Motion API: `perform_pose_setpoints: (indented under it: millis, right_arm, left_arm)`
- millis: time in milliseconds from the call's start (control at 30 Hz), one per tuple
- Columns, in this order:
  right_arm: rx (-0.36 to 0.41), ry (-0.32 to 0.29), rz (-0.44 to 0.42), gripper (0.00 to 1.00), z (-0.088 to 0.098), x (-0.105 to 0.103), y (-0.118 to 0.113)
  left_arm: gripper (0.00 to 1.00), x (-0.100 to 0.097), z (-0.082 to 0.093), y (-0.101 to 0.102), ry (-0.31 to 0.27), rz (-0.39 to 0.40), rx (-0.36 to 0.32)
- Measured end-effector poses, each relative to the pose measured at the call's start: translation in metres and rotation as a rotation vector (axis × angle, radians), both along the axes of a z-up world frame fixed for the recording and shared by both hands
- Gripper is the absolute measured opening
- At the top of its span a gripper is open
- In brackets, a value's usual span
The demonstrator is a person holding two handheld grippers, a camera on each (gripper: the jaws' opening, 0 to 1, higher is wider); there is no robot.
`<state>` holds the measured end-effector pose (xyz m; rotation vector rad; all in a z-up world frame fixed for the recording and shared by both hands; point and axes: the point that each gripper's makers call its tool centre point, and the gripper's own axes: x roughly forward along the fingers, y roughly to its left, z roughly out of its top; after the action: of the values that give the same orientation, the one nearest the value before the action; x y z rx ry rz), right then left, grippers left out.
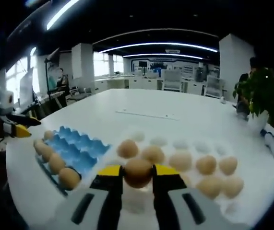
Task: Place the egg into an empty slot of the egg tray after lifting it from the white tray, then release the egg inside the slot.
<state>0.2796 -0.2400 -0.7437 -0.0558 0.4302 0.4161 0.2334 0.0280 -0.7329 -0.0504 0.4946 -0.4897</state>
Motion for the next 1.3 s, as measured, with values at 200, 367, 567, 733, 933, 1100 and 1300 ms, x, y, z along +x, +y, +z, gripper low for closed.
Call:
perform_pose_setpoints:
  millis: [200, 367, 567, 733, 933, 1100, 1300]
  right_arm:
    - [0.036, -0.014, 0.096, 0.23, 0.008, 0.0, 0.036]
    - [0.061, -0.009, 0.193, 0.23, 0.007, 0.001, 0.074]
    - [0.083, -0.014, 0.296, 0.23, 0.011, 0.002, 0.111]
    - [0.093, -0.014, 0.401, 0.23, 0.009, 0.004, 0.148]
    - [0.093, -0.037, 0.523, 0.23, 0.01, 0.003, 0.188]
    - [0.07, -0.044, 0.645, 0.23, 0.004, -0.002, 0.219]
    - [0.043, -0.042, 0.726, 0.23, -0.007, -0.008, 0.245]
  left_arm:
    - [0.7, 0.0, 0.001, 0.0, -0.002, -0.004, 0.005]
    - [0.69, 0.001, 0.0, 0.002, -0.003, -0.007, 0.008]
    - [0.68, 0.002, 0.002, 0.006, -0.009, -0.005, 0.013]
    - [0.68, 0.003, 0.001, 0.009, -0.01, -0.009, 0.015]
    - [0.68, 0.003, 0.001, 0.009, -0.016, -0.016, 0.013]
    - [0.68, 0.002, 0.001, 0.009, -0.014, -0.016, 0.012]
    - [0.68, 0.0, -0.001, 0.011, -0.009, -0.008, 0.012]
